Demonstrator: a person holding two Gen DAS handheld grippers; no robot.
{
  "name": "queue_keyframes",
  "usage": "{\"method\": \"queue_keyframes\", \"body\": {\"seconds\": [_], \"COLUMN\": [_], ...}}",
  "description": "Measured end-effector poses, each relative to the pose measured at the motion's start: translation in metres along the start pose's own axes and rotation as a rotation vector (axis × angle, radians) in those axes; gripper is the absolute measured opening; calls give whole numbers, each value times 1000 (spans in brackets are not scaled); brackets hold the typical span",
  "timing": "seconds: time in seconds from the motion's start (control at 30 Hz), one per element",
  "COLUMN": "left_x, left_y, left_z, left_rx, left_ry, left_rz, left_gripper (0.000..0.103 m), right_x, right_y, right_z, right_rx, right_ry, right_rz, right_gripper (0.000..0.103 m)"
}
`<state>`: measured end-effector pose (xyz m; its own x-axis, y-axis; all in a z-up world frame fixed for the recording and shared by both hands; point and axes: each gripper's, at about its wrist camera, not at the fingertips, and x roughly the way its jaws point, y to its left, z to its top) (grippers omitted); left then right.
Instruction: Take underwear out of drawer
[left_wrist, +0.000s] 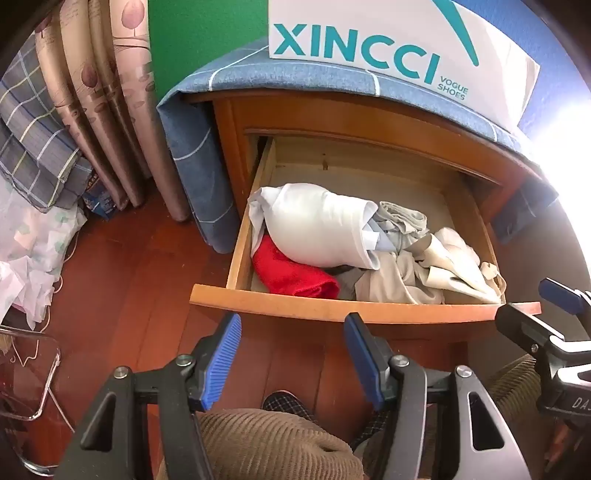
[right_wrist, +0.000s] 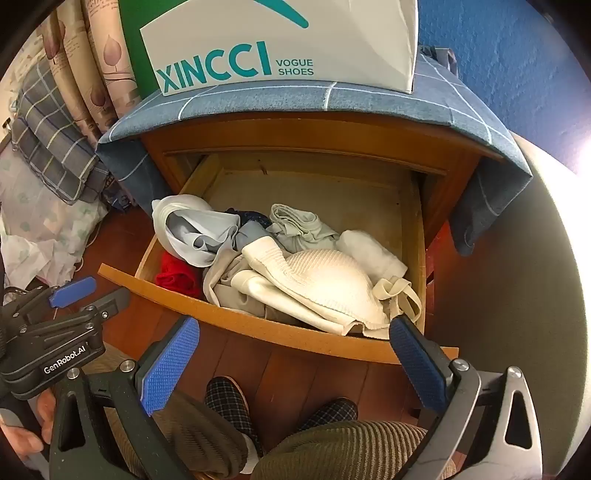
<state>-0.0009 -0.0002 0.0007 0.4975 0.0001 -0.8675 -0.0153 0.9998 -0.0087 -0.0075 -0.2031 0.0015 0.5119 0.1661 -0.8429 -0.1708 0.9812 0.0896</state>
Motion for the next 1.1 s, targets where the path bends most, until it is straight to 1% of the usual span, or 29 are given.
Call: {"method": "queue_keyframes", "body": {"seconds": [0.1, 0.13, 0.27, 0.47, 0.6, 1.1], "left_x": [1, 5, 10, 8, 8, 9], "left_y": [-2, 1, -3, 2, 2, 3], "left_z": [-2, -4, -2, -2, -3, -2], "left_rx": [5, 1, -1, -9, -8, -14], "left_ry": [7, 14, 29, 25, 26, 36], "left_rz": [7, -8, -11, -16, -19, -27], "left_gripper": [60, 60, 60, 60, 60, 60], "right_x": [1, 1, 2, 6, 4, 3], "right_y": [0, 0, -2, -4, -2, -3], "right_z": [0, 1, 3, 7, 3, 4], "right_rx": [-2, 0, 6, -1, 1, 5], "right_ry": [6, 7, 14, 14, 11, 13], "right_rz": [-13, -14, -12, -11, -10, -3], "right_gripper": [102, 102, 102, 102, 102, 102]}}
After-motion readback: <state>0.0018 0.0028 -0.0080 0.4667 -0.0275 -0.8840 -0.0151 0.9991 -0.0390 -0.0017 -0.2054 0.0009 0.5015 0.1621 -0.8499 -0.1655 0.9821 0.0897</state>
